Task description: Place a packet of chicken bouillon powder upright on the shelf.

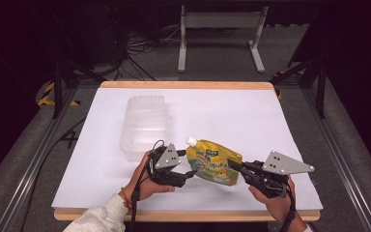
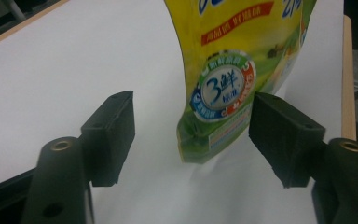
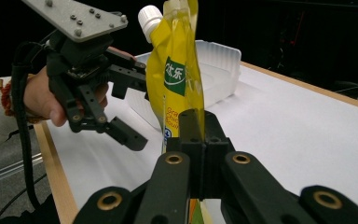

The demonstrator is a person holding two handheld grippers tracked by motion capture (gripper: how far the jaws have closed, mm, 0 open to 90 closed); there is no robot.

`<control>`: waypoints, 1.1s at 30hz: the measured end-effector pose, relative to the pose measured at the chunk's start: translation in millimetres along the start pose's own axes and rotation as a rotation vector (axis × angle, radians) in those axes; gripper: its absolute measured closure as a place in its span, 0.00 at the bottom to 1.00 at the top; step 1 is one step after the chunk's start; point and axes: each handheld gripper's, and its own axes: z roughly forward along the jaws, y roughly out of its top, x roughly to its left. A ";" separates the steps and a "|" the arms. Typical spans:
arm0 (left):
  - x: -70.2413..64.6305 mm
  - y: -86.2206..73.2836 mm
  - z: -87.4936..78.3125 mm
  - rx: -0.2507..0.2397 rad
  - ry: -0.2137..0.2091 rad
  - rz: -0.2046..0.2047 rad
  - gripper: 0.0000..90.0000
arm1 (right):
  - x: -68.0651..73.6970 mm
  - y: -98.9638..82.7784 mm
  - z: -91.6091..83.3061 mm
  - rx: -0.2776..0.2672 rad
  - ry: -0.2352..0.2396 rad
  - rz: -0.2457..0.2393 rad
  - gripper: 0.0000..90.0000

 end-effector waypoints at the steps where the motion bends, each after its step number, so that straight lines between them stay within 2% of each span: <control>1: 0.9 0.4 0.3 0.002 -0.007 0.002 0.39 | 0.5 0.1 0.9 -0.001 0.003 -0.002 1.00; 5: 1.7 1.3 1.4 0.016 -0.011 0.011 0.55 | 1.8 0.9 4.1 -0.002 0.009 -0.004 1.00; 6: 2.1 1.8 1.7 0.031 0.003 0.020 0.55 | 1.8 0.9 4.1 -0.002 0.009 -0.004 1.00; 10: 3.6 1.8 3.0 0.044 -0.002 0.019 0.73 | 3.2 1.1 6.9 0.003 0.018 -0.008 1.00; 11: 4.1 2.5 2.6 0.047 0.006 0.022 0.82 | 4.0 0.9 8.5 0.003 0.023 -0.007 1.00; 13: 4.5 2.9 2.2 0.049 0.006 0.025 0.88 | 4.7 0.9 9.7 0.007 0.023 -0.007 1.00; 17: 5.0 4.9 2.0 0.057 0.019 0.041 0.91 | 4.7 1.2 11.0 0.004 0.021 -0.007 1.00; 25: 5.4 8.3 0.8 0.064 0.059 0.054 0.92 | 4.6 3.6 14.3 0.000 0.022 -0.005 1.00; 27: 6.0 10.9 2.8 0.083 0.085 0.064 0.93 | 4.3 4.4 16.7 0.007 0.018 -0.007 1.00; 28: 6.0 10.9 2.8 0.083 0.085 0.064 0.93 | 4.3 4.8 17.3 0.010 0.015 -0.009 1.00; 33: 12.2 15.2 1.5 0.087 0.110 0.067 0.93 | 3.1 9.4 21.8 0.006 0.008 -0.023 1.00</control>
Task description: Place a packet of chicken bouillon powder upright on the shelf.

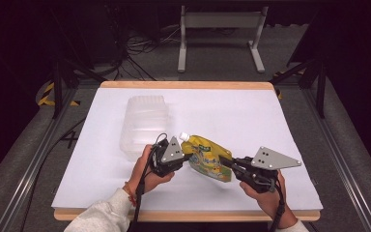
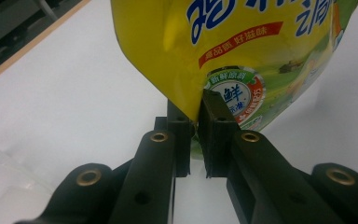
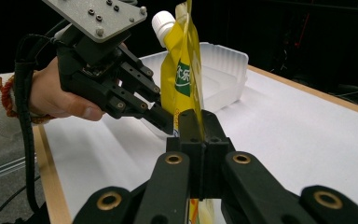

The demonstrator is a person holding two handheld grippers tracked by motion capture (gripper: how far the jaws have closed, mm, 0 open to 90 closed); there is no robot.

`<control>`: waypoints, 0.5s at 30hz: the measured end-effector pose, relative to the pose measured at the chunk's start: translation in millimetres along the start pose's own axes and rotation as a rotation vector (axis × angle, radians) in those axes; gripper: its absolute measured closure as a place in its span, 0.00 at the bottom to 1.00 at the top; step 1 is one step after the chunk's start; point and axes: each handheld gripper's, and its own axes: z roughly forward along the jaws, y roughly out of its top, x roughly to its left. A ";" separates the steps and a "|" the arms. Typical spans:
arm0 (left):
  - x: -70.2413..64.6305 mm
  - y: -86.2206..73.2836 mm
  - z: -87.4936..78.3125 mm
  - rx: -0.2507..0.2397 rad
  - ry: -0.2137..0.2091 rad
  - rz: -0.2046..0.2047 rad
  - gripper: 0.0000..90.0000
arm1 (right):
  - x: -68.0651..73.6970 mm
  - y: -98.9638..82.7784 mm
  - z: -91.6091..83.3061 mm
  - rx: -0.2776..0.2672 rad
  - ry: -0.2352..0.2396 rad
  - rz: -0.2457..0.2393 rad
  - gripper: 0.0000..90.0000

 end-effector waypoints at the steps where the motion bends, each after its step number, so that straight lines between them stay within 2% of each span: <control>1: 0.0 0.0 0.0 0.000 0.000 0.000 0.93 | -0.6 1.1 2.0 -0.003 -0.003 0.001 1.00; 6: 12.5 1.1 -4.2 0.003 0.042 -0.020 0.92 | -2.5 6.5 14.6 -0.018 -0.007 -0.002 1.00; 13: 35.3 -0.6 -20.3 -0.036 0.090 -0.073 0.91 | -4.3 22.9 34.7 -0.045 -0.004 -0.032 1.00; 15: 37.9 -1.0 -22.7 -0.043 0.100 -0.080 0.91 | -4.7 26.0 38.6 -0.051 0.002 -0.029 1.00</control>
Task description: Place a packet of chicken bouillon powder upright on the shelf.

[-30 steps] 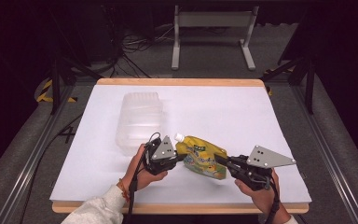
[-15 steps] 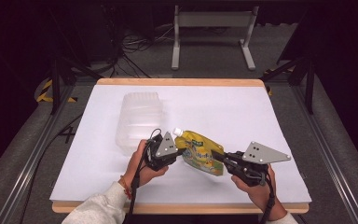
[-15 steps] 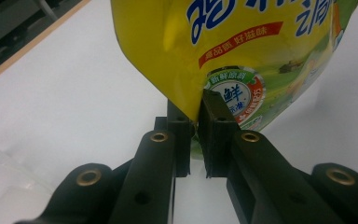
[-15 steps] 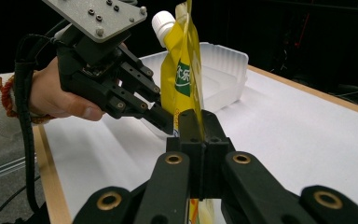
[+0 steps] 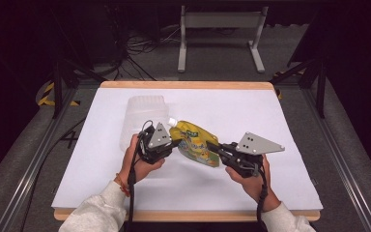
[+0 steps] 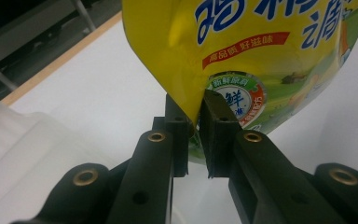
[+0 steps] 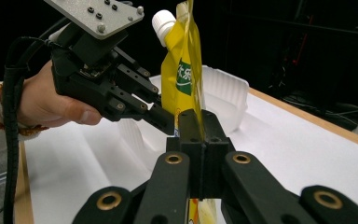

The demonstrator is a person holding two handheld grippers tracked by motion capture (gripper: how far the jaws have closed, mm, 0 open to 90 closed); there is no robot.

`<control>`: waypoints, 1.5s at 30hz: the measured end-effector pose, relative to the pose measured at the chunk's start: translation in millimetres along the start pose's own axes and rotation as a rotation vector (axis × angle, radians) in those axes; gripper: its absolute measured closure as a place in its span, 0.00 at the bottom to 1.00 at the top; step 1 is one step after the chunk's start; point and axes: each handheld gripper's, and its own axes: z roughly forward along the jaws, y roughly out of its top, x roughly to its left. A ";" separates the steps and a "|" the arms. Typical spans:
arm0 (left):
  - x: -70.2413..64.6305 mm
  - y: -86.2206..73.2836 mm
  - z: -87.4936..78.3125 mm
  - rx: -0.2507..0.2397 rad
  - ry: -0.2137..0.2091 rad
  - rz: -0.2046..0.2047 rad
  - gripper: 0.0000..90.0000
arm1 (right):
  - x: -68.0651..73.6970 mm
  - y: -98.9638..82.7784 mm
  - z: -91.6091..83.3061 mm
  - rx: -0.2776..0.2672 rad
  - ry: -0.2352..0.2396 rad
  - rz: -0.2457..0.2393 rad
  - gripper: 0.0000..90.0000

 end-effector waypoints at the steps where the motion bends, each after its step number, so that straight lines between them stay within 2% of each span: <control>1: 3.5 -0.1 -2.8 -0.007 0.007 -0.008 0.91 | -0.2 2.5 2.9 -0.002 0.001 -0.002 1.00; 9: 30.3 -3.9 -19.2 -0.048 0.057 -0.050 0.91 | 0.0 23.3 32.5 -0.006 0.025 -0.028 1.00; 16: 46.8 -8.3 -30.0 -0.076 0.085 -0.086 0.92 | -1.4 34.0 51.3 0.002 0.045 -0.038 1.00; 17: 49.2 -9.2 -31.6 -0.084 0.091 -0.093 0.92 | -1.5 38.3 58.7 0.000 0.055 -0.046 1.00; 21: 62.7 -16.4 -38.2 -0.113 0.099 -0.134 0.93 | -1.7 45.2 71.8 0.002 0.065 -0.053 1.00; 23: 65.6 -17.5 -40.0 -0.113 0.107 -0.131 0.93 | -1.5 48.4 79.4 0.008 0.063 -0.064 1.00; 25: 71.8 -21.1 -44.2 -0.126 0.130 -0.152 0.94 | -2.2 50.5 86.0 0.012 0.067 -0.060 1.00; 28: 77.0 -23.7 -46.9 -0.140 0.132 -0.164 0.94 | -3.3 53.1 92.8 0.009 0.070 -0.054 1.00; 31: 83.2 -26.7 -49.7 -0.149 0.148 -0.176 0.95 | -3.6 58.4 104.9 0.014 0.068 -0.073 1.00; 33: 89.1 -29.8 -51.9 -0.164 0.159 -0.200 0.96 | -4.3 61.8 110.8 0.018 0.066 -0.080 1.00; 41: 104.6 -34.9 -59.4 -0.188 0.191 -0.229 0.97 | -4.2 70.7 130.2 0.018 0.068 -0.100 1.00; 45: 109.9 -35.7 -61.7 -0.190 0.216 -0.220 0.98 | -5.3 73.6 138.4 0.011 0.067 -0.097 1.00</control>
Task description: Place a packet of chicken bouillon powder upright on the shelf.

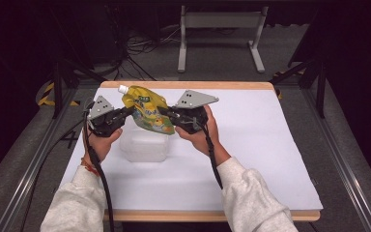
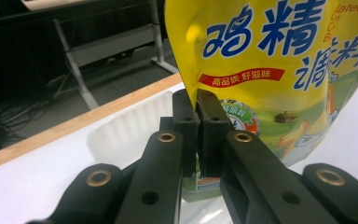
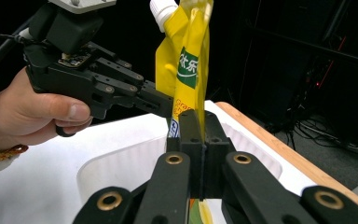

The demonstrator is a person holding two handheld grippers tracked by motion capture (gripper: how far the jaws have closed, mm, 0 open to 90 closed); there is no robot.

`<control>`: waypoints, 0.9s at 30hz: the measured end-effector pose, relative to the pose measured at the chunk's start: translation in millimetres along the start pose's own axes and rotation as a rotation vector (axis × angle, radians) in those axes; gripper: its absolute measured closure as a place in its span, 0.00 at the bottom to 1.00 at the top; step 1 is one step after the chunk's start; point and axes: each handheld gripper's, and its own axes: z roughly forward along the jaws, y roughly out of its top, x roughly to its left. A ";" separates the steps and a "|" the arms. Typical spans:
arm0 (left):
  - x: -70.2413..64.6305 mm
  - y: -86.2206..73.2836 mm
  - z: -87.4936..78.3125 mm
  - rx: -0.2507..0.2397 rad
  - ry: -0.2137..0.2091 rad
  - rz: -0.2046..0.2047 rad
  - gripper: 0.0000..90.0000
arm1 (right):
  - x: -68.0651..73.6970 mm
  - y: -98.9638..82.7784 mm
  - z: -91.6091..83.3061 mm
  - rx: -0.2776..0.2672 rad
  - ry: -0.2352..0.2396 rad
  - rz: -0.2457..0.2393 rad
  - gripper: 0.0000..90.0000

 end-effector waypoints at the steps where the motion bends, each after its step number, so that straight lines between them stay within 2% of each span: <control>1: 1.5 -0.2 0.3 0.000 0.000 -0.004 0.98 | -0.5 0.2 2.9 0.000 -0.002 -0.005 1.00; 7: 13.4 -3.6 4.3 0.002 0.022 -0.016 0.98 | -5.4 -2.0 18.1 0.000 -0.006 0.005 1.00; 16: 20.9 -8.1 7.2 0.002 0.036 -0.029 0.99 | -14.4 -5.4 32.0 -0.002 -0.011 0.010 1.00; 22: 24.6 -7.2 11.3 0.027 0.043 -0.012 0.99 | -19.6 -7.7 40.1 -0.005 -0.016 0.013 1.00; 27: 26.4 -5.8 14.4 0.039 0.039 -0.005 0.99 | -25.2 -11.8 43.5 -0.011 -0.017 0.040 1.00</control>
